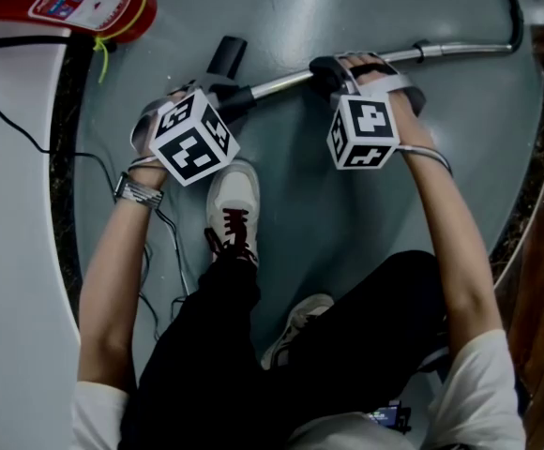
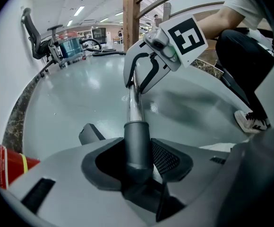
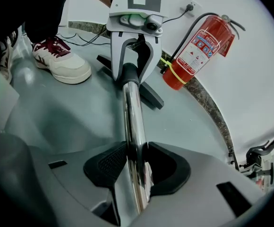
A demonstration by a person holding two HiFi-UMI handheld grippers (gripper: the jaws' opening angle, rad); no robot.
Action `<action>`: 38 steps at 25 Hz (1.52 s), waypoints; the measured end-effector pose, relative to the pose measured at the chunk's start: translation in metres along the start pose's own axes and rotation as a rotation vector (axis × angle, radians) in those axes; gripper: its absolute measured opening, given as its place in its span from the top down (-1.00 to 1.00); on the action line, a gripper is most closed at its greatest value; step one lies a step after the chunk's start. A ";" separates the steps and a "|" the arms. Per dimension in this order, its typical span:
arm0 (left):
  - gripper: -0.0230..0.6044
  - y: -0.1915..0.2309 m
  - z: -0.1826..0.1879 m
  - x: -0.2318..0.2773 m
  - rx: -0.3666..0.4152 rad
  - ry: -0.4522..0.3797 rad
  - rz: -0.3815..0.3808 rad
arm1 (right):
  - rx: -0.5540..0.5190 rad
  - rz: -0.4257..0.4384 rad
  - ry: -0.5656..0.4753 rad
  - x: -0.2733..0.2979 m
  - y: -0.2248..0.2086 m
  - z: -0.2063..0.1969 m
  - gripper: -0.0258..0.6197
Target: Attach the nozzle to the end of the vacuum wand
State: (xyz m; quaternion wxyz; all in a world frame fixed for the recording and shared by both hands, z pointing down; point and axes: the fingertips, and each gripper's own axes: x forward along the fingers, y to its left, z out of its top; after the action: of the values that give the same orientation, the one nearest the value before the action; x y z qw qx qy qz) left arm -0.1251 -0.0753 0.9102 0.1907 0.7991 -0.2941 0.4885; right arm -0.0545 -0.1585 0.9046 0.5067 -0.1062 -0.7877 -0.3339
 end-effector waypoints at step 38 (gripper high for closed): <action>0.33 0.005 0.004 0.004 0.184 0.032 0.056 | 0.012 0.003 -0.036 0.006 -0.001 0.011 0.44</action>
State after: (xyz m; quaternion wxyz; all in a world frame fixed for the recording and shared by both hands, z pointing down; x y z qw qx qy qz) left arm -0.1241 -0.0830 0.9122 0.1074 0.7969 -0.2669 0.5312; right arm -0.0655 -0.1537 0.9061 0.4935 -0.1102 -0.7986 -0.3263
